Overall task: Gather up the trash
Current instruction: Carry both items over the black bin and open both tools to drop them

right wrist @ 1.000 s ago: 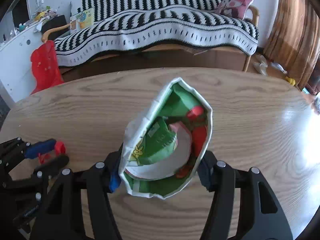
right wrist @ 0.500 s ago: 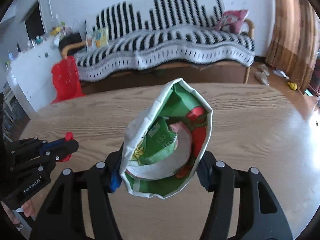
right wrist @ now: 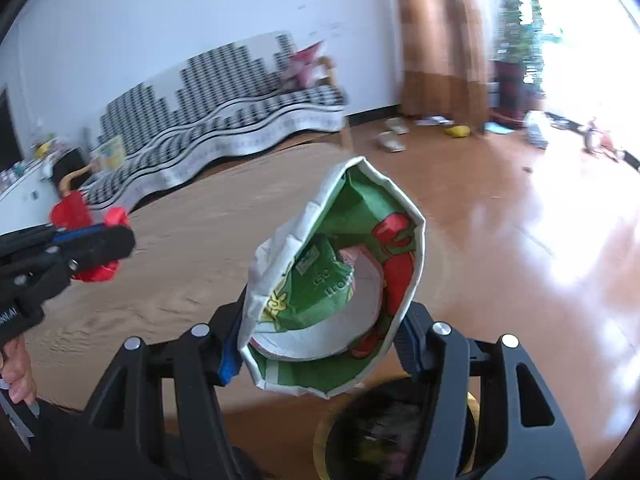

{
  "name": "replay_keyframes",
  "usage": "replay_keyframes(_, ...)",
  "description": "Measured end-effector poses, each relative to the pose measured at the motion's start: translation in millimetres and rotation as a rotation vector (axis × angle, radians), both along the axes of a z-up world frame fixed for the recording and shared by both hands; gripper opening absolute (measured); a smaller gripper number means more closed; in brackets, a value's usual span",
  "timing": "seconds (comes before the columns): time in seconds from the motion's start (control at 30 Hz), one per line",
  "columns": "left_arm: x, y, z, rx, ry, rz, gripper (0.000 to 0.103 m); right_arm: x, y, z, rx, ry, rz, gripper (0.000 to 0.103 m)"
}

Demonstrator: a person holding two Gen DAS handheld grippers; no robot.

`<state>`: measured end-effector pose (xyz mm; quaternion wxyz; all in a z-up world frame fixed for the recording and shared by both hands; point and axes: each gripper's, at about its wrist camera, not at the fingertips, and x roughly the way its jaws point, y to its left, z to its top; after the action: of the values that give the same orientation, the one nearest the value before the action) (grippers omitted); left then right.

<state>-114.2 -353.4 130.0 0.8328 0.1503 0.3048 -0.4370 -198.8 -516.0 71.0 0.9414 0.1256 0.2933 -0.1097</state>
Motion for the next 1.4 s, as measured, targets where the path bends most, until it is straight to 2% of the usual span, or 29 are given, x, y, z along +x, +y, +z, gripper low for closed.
replay_keyframes(0.13,-35.8,-53.3,-18.3,0.034,0.036,-0.091,0.009,-52.9,-33.1,-9.6,-0.02,0.013,-0.068,0.06)
replay_keyframes(0.2,-49.6,-72.8,-30.1,0.06,0.05,-0.118,0.009,-74.3,-48.0,-22.2,0.005,0.024,-0.094,0.06)
replay_keyframes(0.33,-57.0,-102.3,-66.2,0.096,0.154,-0.134,0.009,-105.4,-68.3,-59.8,0.07,0.064,-0.127,0.06)
replay_keyframes(0.43,-55.3,-114.0,-100.4,0.139,0.216,-0.133,0.009,-109.4,-72.6,-91.4,0.107,0.119,-0.129,0.06)
replay_keyframes(0.57,-49.0,-124.8,-153.2,0.251,0.254,-0.15,0.009,-105.9,-69.3,-147.1,0.172,0.229,-0.112,0.06)
replay_keyframes(0.63,-43.6,-126.9,-177.3,0.286,0.332,-0.154,0.009,-101.4,-65.6,-171.5,0.197,0.279,-0.101,0.06)
replay_keyframes(0.73,-42.8,-133.6,-202.5,0.346,0.379,-0.166,0.009,-93.9,-65.1,-190.1,0.212,0.323,-0.103,0.06)
replay_keyframes(0.83,-36.7,-135.9,-207.1,0.33,0.423,-0.169,0.009,-89.2,-69.3,-201.8,0.247,0.347,-0.105,0.06)
replay_keyframes(1.0,-28.2,-135.7,-210.1,0.329,0.432,-0.173,0.009,-78.3,-68.5,-206.7,0.232,0.374,-0.11,0.06)
replay_keyframes(1.3,-37.0,-134.2,-206.1,0.321,0.42,-0.161,0.01,-69.0,-67.7,-205.2,0.233,0.383,-0.107,0.062)
replay_keyframes(1.33,-36.4,-134.3,-205.1,0.317,0.408,-0.15,0.011,-69.5,-68.6,-204.3,0.232,0.382,-0.105,0.066)
replay_keyframes(1.37,-35.3,-134.5,-204.2,0.317,0.402,-0.14,0.027,-68.5,-67.8,-204.1,0.213,0.388,-0.107,0.069)
replay_keyframes(1.4,-35.2,-134.7,-201.8,0.315,0.398,-0.133,0.069,-67.3,-67.5,-204.2,0.197,0.395,-0.106,0.079)
